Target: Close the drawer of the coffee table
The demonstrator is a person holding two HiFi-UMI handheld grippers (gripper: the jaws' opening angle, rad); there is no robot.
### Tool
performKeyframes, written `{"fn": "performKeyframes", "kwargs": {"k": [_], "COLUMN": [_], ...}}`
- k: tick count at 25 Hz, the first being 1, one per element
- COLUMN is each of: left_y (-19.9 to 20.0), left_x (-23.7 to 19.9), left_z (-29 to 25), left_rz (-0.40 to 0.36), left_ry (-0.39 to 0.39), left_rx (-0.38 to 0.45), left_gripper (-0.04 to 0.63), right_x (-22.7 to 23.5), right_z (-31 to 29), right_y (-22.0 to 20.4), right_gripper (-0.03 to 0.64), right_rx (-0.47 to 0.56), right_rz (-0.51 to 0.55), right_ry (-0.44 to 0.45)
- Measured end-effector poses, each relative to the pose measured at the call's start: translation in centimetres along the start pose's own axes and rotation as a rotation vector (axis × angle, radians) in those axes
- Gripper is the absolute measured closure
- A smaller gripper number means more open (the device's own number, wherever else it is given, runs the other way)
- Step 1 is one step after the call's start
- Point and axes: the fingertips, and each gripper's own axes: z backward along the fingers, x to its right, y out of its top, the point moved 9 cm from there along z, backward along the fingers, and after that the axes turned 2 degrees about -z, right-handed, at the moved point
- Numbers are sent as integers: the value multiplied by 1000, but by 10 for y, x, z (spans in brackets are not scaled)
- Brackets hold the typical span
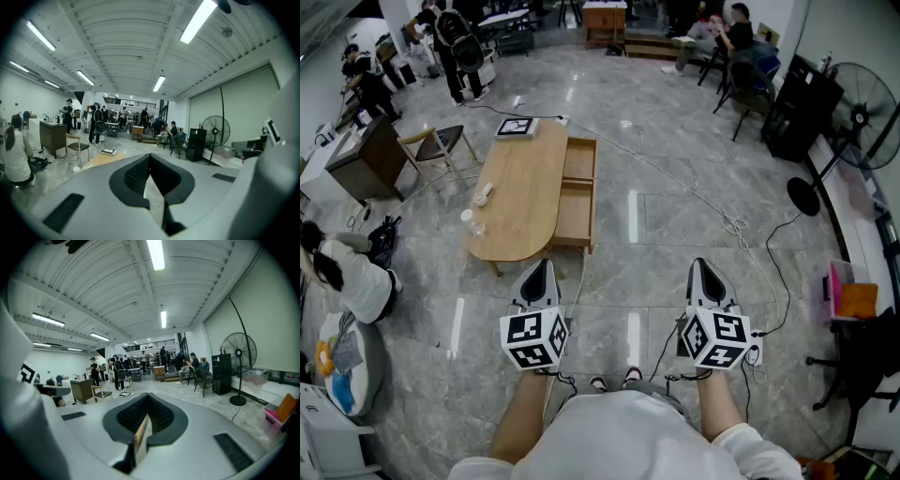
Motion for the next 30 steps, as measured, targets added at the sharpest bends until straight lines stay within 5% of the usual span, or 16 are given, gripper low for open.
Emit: {"fn": "performKeyframes", "kwargs": {"k": [21, 30], "left_y": [1, 1], "left_x": [8, 9], "left_z": [12, 14], "left_rz": [8, 21], "left_ry": [-5, -40], "left_rx": [35, 25], "left_gripper": [598, 429], "right_x": [-8, -8], "right_z": [10, 13], "right_y": [0, 7], "right_gripper": [615, 497], "right_rx": [19, 41], "right_rz": [-24, 6], "right_ry": [51, 53]}}
